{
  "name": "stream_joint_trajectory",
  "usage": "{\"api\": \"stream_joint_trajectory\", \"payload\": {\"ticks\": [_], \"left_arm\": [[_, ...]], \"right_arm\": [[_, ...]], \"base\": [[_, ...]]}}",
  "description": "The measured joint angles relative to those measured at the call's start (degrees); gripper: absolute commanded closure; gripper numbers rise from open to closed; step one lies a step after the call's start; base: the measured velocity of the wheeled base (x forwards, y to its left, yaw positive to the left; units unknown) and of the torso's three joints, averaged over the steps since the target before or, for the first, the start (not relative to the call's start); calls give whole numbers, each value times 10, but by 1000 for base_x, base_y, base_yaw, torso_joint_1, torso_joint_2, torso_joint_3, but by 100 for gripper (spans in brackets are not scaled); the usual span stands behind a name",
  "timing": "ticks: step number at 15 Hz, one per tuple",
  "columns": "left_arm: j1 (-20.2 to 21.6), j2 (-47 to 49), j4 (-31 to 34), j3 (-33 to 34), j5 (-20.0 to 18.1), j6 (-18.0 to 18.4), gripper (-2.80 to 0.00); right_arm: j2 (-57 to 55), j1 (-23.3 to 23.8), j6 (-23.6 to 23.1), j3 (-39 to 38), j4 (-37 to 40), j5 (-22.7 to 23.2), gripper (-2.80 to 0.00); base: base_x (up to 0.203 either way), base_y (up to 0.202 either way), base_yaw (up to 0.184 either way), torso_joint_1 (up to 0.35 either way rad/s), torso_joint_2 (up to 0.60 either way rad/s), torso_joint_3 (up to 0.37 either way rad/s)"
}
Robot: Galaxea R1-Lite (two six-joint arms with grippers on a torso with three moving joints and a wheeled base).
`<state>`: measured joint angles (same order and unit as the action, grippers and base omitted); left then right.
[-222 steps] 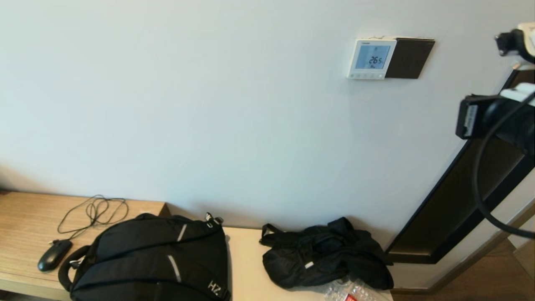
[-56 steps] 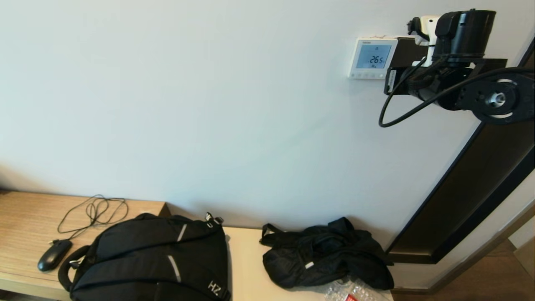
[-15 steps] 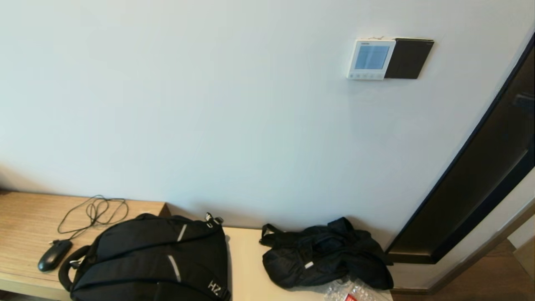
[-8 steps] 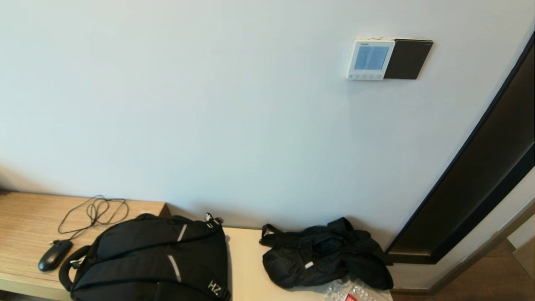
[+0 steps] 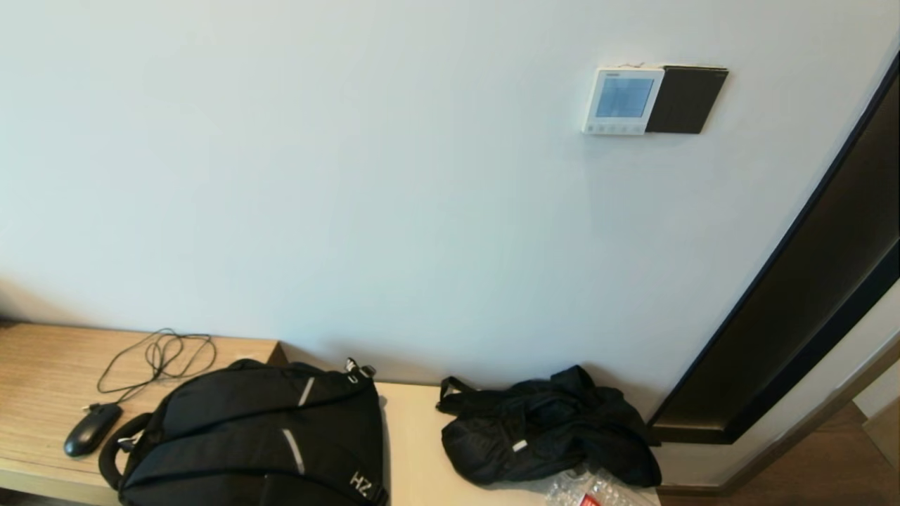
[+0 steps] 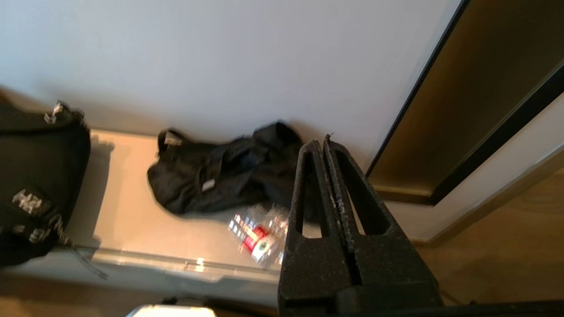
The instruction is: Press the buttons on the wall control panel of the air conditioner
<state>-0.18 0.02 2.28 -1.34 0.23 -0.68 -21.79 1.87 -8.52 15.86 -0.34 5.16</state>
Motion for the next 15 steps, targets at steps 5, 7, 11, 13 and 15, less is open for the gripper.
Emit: {"api": "stream_joint_trajectory", "payload": {"ticks": [5,7,11,13,15], "left_arm": [[0,0,0,0,0,0,0],[0,0,0,0,0,-1,0],[0,0,0,0,0,0,0],[0,0,0,0,0,0,0],[0,0,0,0,0,0,0]], "right_arm": [[113,-1,3,-101,28,9,0],[156,-5,3,-114,50,4,0],[207,-7,6,-137,37,-27,0],[215,-8,11,-153,-3,-29,0],[218,-9,18,-157,-6,-30,0]], "base": [[0,0,0,0,0,0],[0,0,0,0,0,0],[0,0,0,0,0,0],[0,0,0,0,0,0],[0,0,0,0,0,0]]}}
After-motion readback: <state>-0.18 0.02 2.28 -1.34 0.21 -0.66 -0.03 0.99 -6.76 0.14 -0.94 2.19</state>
